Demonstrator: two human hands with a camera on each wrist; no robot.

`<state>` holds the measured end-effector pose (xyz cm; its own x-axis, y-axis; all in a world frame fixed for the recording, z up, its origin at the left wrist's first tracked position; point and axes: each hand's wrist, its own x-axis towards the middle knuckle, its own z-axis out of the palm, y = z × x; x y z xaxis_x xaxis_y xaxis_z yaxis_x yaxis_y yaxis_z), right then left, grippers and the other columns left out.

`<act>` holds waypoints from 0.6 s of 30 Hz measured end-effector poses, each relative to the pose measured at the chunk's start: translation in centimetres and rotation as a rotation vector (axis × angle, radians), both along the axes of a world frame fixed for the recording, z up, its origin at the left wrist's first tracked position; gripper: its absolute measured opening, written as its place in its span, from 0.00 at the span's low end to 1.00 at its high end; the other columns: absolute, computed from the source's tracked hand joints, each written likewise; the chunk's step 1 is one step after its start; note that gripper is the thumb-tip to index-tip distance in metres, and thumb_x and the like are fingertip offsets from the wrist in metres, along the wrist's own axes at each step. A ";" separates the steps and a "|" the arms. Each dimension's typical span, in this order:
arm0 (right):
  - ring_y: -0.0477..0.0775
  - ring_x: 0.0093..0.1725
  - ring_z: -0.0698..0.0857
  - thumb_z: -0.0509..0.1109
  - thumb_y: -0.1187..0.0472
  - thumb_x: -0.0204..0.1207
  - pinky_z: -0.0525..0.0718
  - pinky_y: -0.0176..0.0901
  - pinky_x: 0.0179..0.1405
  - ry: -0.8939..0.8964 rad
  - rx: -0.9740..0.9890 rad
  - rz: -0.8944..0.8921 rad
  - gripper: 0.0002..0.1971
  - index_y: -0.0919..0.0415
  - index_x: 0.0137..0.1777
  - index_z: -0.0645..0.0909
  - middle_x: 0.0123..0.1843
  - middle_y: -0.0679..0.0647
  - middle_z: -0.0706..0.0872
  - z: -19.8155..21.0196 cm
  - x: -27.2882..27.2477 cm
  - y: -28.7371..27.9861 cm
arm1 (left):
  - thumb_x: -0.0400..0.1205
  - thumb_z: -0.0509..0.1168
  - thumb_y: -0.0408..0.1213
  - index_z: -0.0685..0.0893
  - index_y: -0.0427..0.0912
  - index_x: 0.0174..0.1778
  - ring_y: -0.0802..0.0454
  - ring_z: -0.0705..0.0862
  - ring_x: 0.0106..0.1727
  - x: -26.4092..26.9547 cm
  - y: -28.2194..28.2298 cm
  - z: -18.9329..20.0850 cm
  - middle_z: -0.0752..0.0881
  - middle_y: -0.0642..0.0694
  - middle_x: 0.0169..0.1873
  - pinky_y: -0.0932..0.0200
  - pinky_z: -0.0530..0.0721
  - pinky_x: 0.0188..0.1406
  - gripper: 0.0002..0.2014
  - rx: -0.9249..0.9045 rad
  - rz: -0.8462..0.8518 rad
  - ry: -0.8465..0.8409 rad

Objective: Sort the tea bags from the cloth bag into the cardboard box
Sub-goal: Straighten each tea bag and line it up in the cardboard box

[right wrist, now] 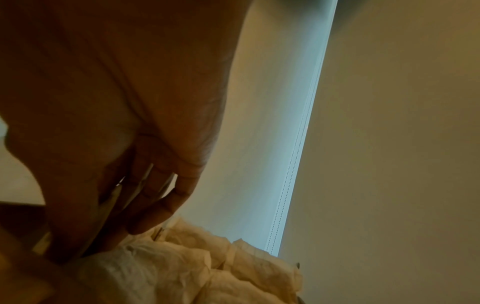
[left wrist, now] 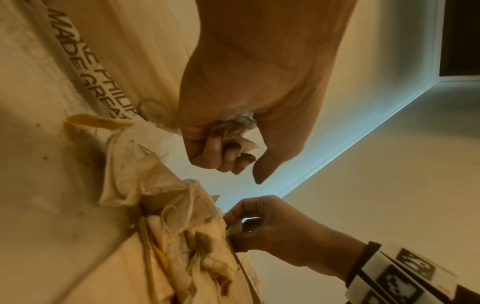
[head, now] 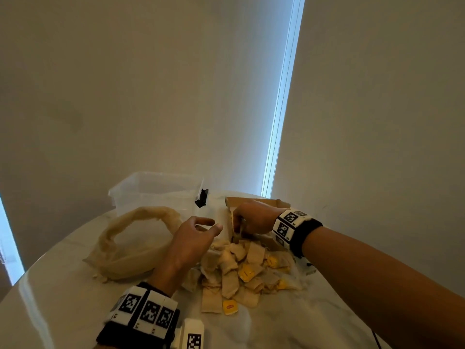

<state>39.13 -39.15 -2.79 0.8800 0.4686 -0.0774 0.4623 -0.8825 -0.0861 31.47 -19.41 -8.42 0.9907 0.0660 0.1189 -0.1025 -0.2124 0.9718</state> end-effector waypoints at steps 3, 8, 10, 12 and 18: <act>0.52 0.57 0.87 0.75 0.70 0.82 0.88 0.45 0.64 -0.017 -0.026 0.011 0.12 0.60 0.63 0.88 0.60 0.53 0.89 0.1 0.1 0.4 | 0.85 0.74 0.51 0.85 0.50 0.68 0.56 0.88 0.50 0.0 -0.1 0.0 0.88 0.49 0.53 0.60 0.83 0.40 0.17 0.010 0.009 -0.011; 0.56 0.57 0.86 0.75 0.67 0.83 0.90 0.49 0.64 -0.127 -0.054 -0.003 0.13 0.58 0.65 0.86 0.61 0.54 0.86 -0.5 0.4 0.9 | 0.85 0.74 0.52 0.85 0.51 0.67 0.56 0.87 0.50 -0.3 0.0 0.3 0.88 0.51 0.52 0.59 0.84 0.41 0.17 0.006 0.008 -0.002; 0.55 0.55 0.85 0.76 0.66 0.82 0.89 0.46 0.60 -0.205 -0.053 -0.012 0.09 0.57 0.60 0.86 0.59 0.53 0.85 -0.6 0.4 1.1 | 0.85 0.74 0.51 0.86 0.51 0.67 0.56 0.87 0.50 -0.4 0.0 0.3 0.88 0.50 0.52 0.58 0.84 0.41 0.16 0.005 0.005 -0.002; 0.54 0.53 0.83 0.78 0.64 0.81 0.87 0.44 0.56 -0.265 -0.051 -0.007 0.07 0.57 0.57 0.86 0.60 0.52 0.82 -0.5 0.3 1.1 | 0.85 0.74 0.51 0.86 0.51 0.66 0.55 0.88 0.50 -0.5 -0.1 0.4 0.88 0.50 0.52 0.58 0.84 0.41 0.16 0.003 0.004 -0.002; 0.51 0.50 0.87 0.82 0.58 0.79 0.91 0.46 0.57 -0.297 -0.090 -0.062 0.06 0.58 0.52 0.91 0.55 0.51 0.87 -0.7 0.7 1.1 | 0.86 0.73 0.50 0.87 0.51 0.65 0.56 0.88 0.50 -0.6 -0.3 0.7 0.89 0.49 0.52 0.60 0.84 0.40 0.14 0.008 0.014 -0.015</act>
